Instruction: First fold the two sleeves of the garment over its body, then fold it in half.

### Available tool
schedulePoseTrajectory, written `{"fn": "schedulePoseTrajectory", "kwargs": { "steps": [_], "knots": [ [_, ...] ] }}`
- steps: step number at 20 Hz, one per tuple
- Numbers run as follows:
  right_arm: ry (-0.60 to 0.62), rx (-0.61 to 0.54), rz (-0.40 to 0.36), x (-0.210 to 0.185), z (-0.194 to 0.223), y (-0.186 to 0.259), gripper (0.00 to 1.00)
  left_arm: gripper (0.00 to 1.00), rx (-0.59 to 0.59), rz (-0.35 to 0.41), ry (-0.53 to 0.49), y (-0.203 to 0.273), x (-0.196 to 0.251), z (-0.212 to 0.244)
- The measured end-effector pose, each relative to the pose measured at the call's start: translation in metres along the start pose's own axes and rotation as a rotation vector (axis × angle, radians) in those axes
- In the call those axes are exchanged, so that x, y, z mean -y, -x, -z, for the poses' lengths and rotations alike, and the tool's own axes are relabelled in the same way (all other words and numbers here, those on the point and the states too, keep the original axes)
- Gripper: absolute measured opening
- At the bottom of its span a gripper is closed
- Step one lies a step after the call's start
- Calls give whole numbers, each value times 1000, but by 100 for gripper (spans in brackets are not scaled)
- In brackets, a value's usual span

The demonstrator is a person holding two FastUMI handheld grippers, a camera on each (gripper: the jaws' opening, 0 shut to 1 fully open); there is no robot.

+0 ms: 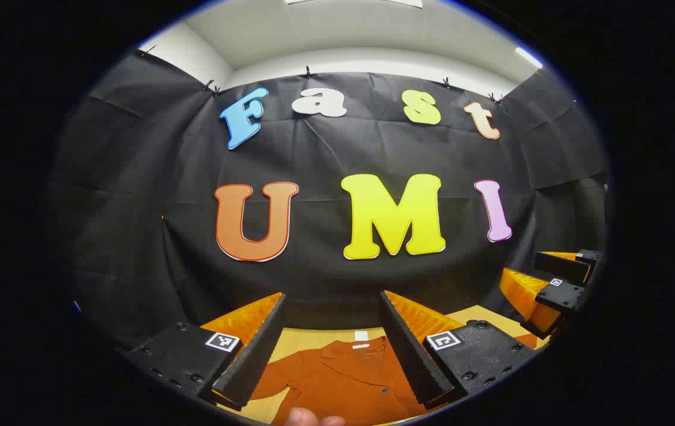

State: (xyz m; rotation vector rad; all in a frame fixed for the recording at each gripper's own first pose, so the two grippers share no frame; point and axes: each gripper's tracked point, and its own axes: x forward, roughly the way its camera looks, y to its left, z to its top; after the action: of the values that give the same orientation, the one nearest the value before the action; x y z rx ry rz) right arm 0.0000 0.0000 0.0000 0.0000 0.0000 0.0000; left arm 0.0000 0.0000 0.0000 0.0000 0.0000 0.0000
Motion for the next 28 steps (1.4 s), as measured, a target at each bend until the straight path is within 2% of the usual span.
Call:
{"fn": "schedulePoseTrajectory", "kwargs": {
  "steps": [2, 7, 8, 9, 17, 23, 28],
  "knots": [
    [-1, -9, -13, -4, 1, -1, 93, 98, 0, -3, -2, 0, -3, 1],
    [7, -4, -24, -9, 1, -4, 96, 98, -7, -12, -13, 0, -6, 5],
    [6, -3, -26, -9, 1, -3, 93, 98, -9, -13, -12, 0, -7, 5],
    [5, -2, -25, -9, 1, -4, 96, 98, -10, -14, -12, 1, -8, 5],
    [2, -9, -21, -7, 4, -10, 95, 98, -17, -25, -19, -2, -10, 9],
    [-2, -2, -17, 0, 4, -18, 96, 99, -32, -73, -34, -8, -24, 14],
    [-8, -19, -8, 3, 8, -25, 95, 99, -37, -71, -29, -9, -23, 15]
  ]
}}
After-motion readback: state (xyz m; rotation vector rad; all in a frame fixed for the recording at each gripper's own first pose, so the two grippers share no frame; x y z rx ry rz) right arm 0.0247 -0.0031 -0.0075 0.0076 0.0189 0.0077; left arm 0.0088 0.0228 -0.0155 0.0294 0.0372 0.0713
